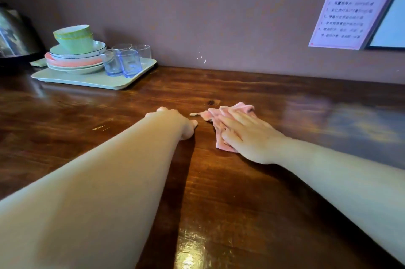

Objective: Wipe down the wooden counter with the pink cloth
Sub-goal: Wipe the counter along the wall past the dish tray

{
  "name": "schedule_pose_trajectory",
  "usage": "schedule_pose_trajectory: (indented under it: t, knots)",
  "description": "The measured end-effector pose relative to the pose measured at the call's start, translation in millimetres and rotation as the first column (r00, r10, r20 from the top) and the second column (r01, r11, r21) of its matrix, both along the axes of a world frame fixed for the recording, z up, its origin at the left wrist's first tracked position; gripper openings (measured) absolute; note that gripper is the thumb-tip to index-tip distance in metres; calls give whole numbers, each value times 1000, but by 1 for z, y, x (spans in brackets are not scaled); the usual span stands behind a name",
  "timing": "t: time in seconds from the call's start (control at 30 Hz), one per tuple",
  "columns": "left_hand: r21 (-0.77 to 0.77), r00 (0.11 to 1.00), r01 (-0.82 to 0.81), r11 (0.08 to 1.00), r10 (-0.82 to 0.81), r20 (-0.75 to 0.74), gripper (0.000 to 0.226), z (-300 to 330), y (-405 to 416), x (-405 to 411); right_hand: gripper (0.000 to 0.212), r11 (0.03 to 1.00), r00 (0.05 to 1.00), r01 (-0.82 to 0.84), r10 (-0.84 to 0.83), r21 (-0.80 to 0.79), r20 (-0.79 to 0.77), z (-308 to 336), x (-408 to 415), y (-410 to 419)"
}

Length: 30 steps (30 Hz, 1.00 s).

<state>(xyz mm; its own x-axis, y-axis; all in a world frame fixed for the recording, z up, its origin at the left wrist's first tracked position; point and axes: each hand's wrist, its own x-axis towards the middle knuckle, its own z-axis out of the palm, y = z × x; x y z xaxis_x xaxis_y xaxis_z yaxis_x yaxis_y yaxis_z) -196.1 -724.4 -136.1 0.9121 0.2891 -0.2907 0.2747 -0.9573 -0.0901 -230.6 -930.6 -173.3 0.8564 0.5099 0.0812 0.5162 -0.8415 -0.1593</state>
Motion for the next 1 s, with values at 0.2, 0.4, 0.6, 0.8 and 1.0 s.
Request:
schedule_pose_trajectory:
  t: [0.2,0.4,0.6,0.8,1.0]
  knots:
    - [14,990,102,995,-100,-101,79,14,0,11,63,948,943,318,-319,-24,-99,16,49,29]
    - [74,955,266,961,-252,-159,78,23,-1,13,61,974,973,227,-227,-1,36,15,39,2]
    - [-228,947,199,953,-247,-205,108,20,4,21,49,959,973,222,-229,-178,-17,13,72,-1]
    - [-188,942,172,967,-217,-254,126,22,-1,31,51,923,955,266,-291,-278,-54,22,78,6]
    - [-148,946,139,979,-176,-273,160,21,-25,34,52,947,955,255,-278,-193,-103,21,91,-5]
